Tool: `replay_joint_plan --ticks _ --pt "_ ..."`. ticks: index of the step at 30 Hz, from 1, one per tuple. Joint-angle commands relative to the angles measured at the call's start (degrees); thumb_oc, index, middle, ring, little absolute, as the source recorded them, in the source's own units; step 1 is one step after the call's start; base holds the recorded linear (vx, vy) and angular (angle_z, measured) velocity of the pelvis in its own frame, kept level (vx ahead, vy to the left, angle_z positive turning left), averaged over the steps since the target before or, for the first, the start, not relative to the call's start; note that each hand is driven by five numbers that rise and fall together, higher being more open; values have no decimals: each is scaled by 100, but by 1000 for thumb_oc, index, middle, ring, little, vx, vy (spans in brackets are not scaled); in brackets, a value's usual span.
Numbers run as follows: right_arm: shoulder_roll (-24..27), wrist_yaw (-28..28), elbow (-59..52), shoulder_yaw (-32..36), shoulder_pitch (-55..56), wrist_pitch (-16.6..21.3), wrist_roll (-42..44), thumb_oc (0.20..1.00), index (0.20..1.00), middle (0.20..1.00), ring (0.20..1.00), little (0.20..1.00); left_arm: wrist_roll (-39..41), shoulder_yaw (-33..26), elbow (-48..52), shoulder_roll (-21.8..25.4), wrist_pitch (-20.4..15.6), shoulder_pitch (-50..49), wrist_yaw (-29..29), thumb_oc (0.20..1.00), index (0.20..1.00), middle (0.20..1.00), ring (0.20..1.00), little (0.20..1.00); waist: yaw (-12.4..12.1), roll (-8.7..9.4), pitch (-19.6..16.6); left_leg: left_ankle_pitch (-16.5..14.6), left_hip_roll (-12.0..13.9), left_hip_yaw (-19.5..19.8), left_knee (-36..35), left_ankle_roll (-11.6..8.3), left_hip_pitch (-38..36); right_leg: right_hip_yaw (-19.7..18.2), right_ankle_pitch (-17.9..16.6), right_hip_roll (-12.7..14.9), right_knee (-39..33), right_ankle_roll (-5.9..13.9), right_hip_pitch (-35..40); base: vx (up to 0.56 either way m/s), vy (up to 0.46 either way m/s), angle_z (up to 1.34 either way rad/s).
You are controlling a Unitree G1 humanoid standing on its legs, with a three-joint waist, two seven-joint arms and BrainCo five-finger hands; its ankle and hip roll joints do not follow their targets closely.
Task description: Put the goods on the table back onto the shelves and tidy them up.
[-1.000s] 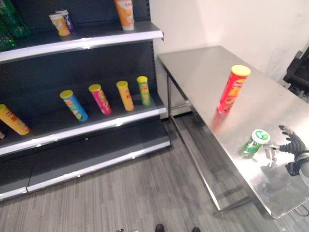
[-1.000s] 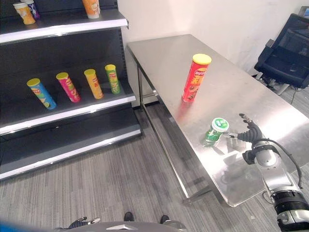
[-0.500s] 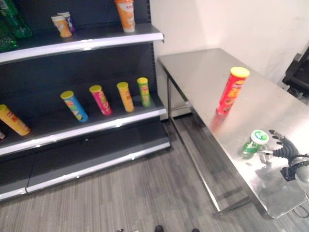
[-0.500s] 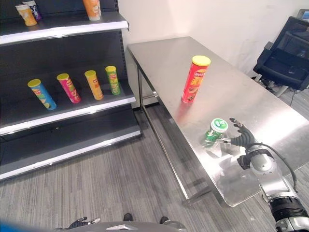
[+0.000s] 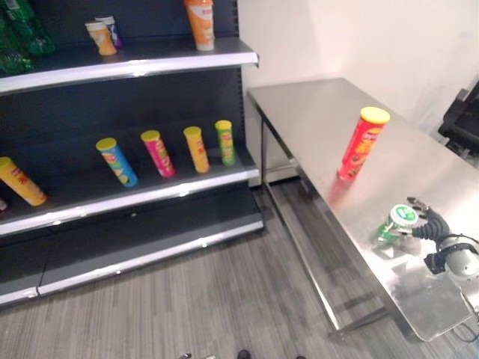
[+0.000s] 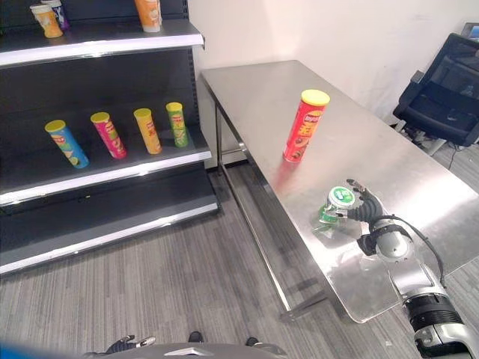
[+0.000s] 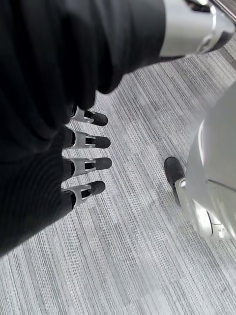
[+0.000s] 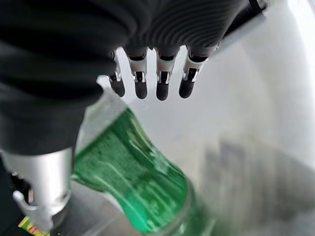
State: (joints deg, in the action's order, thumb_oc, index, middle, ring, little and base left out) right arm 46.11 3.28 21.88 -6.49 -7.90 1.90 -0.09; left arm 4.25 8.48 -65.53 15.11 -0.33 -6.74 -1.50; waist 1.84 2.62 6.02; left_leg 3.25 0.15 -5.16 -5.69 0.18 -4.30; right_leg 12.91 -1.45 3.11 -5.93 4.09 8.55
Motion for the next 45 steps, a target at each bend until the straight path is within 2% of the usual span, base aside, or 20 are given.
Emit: replay_joint_plan --ticks 1,9,21,23,25,26,28,29,30,31,34,35,37,39,40,42,45 --pt "24 217 308 -349 -725 132 -165 200 200 200 200 200 75 47 -57 145 -91 352 -92 1000 1000 1000 1000 1000 -216 -14 44 -647 528 -106 69 -580 -346 164 593 273 95 323 30 19 -17 6" --pt "19 129 146 -477 -734 160 -170 200 200 200 200 200 123 -20 -9 161 -88 277 -77 1000 1000 1000 1000 1000 -293 -16 67 -625 548 -22 69 -598 -349 253 648 241 95 294 78 9 -27 8" --pt "236 287 -1212 127 -370 371 -435 200 200 200 200 200 214 -306 122 174 -84 146 -130 1000 1000 1000 1000 1000 -337 -30 126 -583 692 157 127 -666 -310 220 784 71 93 183 41 7 -50 5" --pt "230 354 -1396 151 -440 430 -425 200 200 200 200 200 304 -336 212 175 -100 147 -141 1000 1000 1000 1000 1000 -394 14 256 -680 683 284 706 -684 31 195 809 79 93 130 8 -93 -62 2" --pt "240 445 -1572 249 -499 489 -391 200 200 200 200 200 470 -342 355 187 -129 223 -167 1000 1000 1000 1000 1000 -445 101 508 -752 558 418 1629 -794 735 303 850 148 93 74 -20 -181 -45 17" --pt "257 475 -1648 304 -506 495 -393 200 200 200 200 200 542 -345 376 177 -138 255 -184 1000 1000 1000 1000 1000 -454 124 586 -658 600 414 1828 -834 1000 385 868 166 93 54 -17 -84 49 72" --pt "280 480 -1880 412 -489 479 -453 200 200 200 200 200 623 -428 283 119 -132 273 -220 1000 1000 1000 1000 1000 -532 120 572 -204 1029 300 1283 -811 1249 573 896 185 93 121 62 74 113 71" --pt "280 478 -1886 417 -482 476 -454 200 200 200 200 200 623 -426 279 118 -134 274 -221 1000 1000 1000 1000 1000 -528 120 563 -173 1029 303 1233 -817 1235 579 897 181 93 117 56 154 149 40" --pt "310 526 -1925 414 -482 468 -497 200 200 200 200 200 573 -428 236 125 -139 281 -251 1000 1000 1000 1000 1000 -546 127 534 157 1283 239 654 -859 1438 637 968 222 93 176 106 169 164 41" --pt "308 546 -1951 383 -505 474 -512 200 200 200 200 200 548 -433 232 137 -140 284 -268 1000 1000 1000 1000 1000 -559 110 519 296 1398 172 277 -902 1491 640 1047 225 93 207 156 232 255 40" --pt "274 529 -2035 302 -576 472 -547 200 200 200 200 200 462 -496 204 178 -118 250 -301 1000 1000 1000 1000 1000 -607 22 439 431 1636 -142 69 -997 1558 655 1126 274 93 303 307 232 304 41" --pt "209 521 -2110 282 -586 459 -636 200 200 200 200 200 374 -517 190 195 -118 231 -319 1000 1000 1000 1000 1000 -641 -33 327 648 1618 -190 82 -1056 1483 680 1107 342 93 390 408 232 322 20" --pt "161 506 -2112 255 -599 435 -689 200 200 200 200 200 332 -530 163 222 -119 253 -314 1000 1000 1000 1000 1000 -664 -4 298 647 1546 -251 146 -1032 1460 690 1058 458 95 439 441 195 304 -12" --pt "34 460 -2111 120 -687 378 -781 200 200 200 200 200 225 -512 169 310 -99 258 -313 1000 1000 1000 1000 1000 -753 95 261 491 1375 -327 435 -917 1488 687 962 742 251 557 454 237 415 -9" --pt "-62 440 -2091 45 -786 361 -792 200 200 200 200 200 173 -501 179 394 -83 285 -301 1000 1000 1000 1000 1000 -820 182 228 315 1248 -426 591 -787 1477 725 816 999 514 631 353 221 443 -18" --pt "-147 454 -2039 -101 -970 354 -808 200 200 200 200 200 164 -495 159 517 -72 399 -311 1000 1000 1000 1000 1000 -895 306 233 117 1067 -513 760 -618 1537 764 681 1251 873 719 217 161 390 2" --pt "-215 493 -2007 -216 -1203 325 -839 200 200 200 200 200 115 -465 165 646 -26 455 -332 1000 1000 1000 1000 1000 -943 401 253 -155 766 -472 859 -403 1455 811 352 1543 1548 683 7 130 299 16"
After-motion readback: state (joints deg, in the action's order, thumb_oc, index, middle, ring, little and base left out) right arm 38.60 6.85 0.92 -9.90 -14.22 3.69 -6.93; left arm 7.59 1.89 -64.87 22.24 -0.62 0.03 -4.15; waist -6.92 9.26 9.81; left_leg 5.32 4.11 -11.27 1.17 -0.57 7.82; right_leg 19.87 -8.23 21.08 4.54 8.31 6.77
